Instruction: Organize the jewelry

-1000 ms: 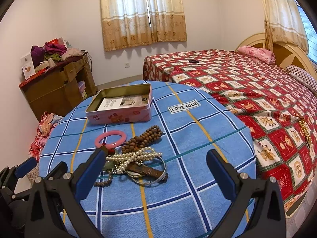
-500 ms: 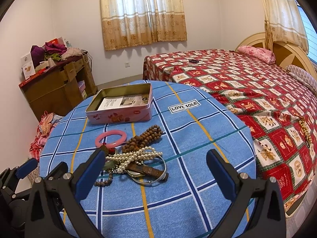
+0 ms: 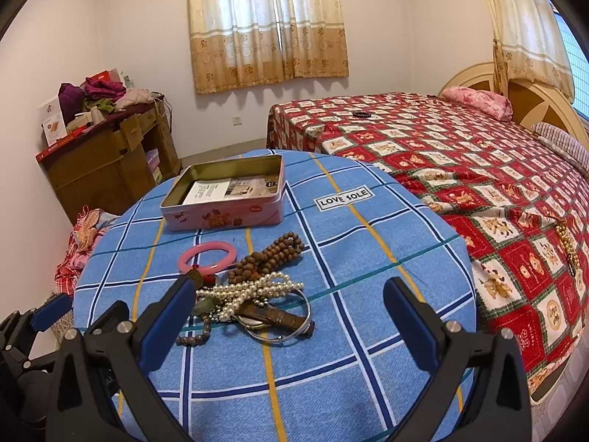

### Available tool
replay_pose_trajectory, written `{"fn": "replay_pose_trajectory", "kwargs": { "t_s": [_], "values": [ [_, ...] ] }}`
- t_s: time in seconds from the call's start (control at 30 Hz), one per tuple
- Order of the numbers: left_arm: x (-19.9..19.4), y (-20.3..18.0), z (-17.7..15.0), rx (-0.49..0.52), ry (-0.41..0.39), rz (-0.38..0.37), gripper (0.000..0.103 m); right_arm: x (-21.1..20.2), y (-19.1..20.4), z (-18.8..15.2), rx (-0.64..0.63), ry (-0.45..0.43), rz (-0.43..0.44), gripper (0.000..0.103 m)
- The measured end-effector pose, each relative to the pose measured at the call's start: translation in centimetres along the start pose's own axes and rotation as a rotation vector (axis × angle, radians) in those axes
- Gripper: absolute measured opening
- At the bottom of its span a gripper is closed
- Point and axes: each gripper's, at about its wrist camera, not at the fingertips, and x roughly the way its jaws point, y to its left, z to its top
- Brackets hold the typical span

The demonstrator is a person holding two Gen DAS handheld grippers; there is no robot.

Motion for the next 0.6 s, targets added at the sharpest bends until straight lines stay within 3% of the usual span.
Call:
{"fn": "replay_pose_trajectory", "kwargs": {
  "t_s": [0.6],
  "values": [
    [0.15,-0.17,0.02,0.003,0.005,-0.003,0.077,0.26,0.45,0.08,-0.005,0.002,0.002,0.103]
  ]
}}
